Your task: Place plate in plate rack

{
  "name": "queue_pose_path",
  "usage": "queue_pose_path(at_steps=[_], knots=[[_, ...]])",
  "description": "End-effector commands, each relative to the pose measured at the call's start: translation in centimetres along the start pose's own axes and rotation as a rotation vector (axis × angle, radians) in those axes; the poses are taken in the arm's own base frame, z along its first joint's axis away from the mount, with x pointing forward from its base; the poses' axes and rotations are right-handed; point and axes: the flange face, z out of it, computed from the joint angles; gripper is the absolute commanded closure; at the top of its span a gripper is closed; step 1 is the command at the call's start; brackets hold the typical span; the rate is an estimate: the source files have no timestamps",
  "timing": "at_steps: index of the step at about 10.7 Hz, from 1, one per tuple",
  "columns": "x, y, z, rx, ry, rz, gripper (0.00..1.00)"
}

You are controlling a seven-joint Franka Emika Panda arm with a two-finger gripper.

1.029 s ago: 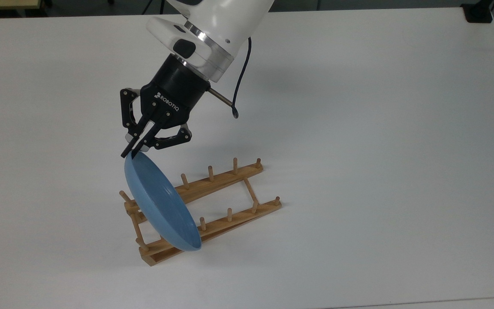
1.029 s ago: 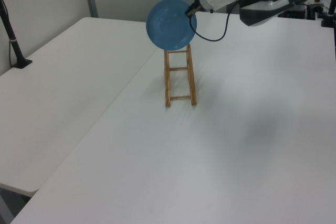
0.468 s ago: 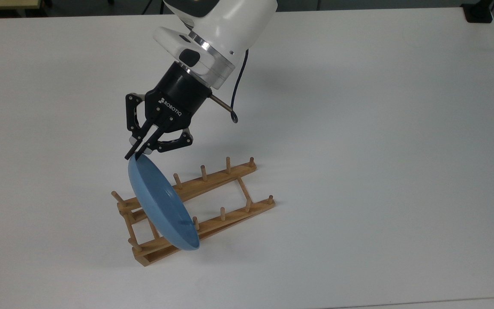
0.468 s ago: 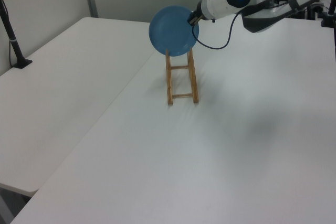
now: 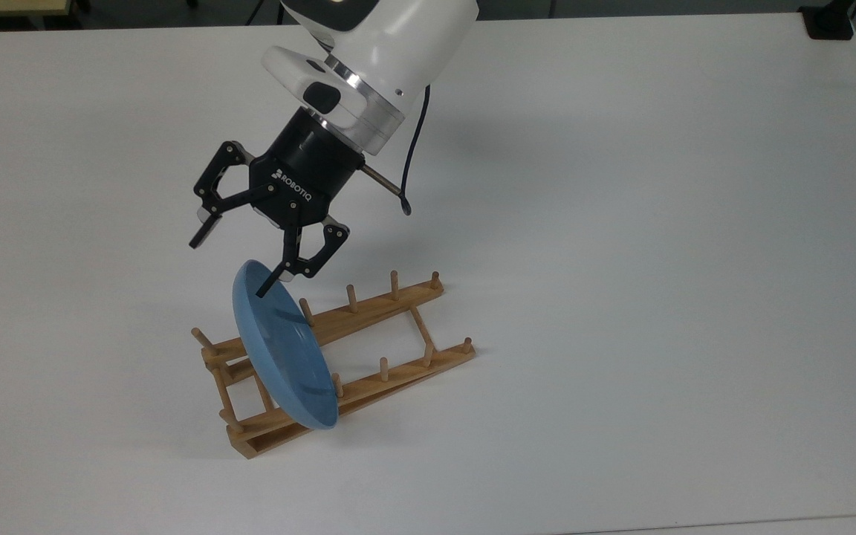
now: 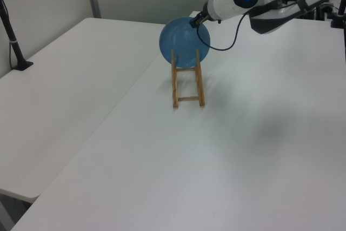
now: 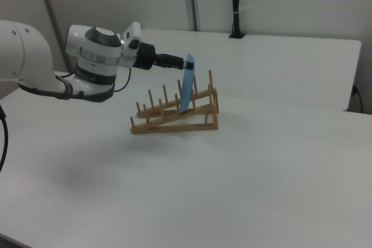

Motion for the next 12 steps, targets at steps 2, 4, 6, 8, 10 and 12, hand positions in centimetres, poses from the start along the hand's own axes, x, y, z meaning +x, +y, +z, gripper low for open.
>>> queue_pose_path(at_steps=[2, 4, 6, 8, 10, 12], knots=[[3.0, 1.5, -2.2, 0.055, -0.090, 0.239, 0.00], [5.3, 3.1, -4.7, 0.100, -0.189, 0.407, 0.00], [6.1, 4.3, -6.9, 0.109, -0.333, 0.451, 0.00], [6.8, 6.1, -9.8, 0.147, -0.509, 0.474, 0.00], [6.7, 8.0, -12.5, 0.180, -0.672, 0.457, 0.00], [6.0, 9.5, -14.9, 0.222, -0.828, 0.399, 0.00]])
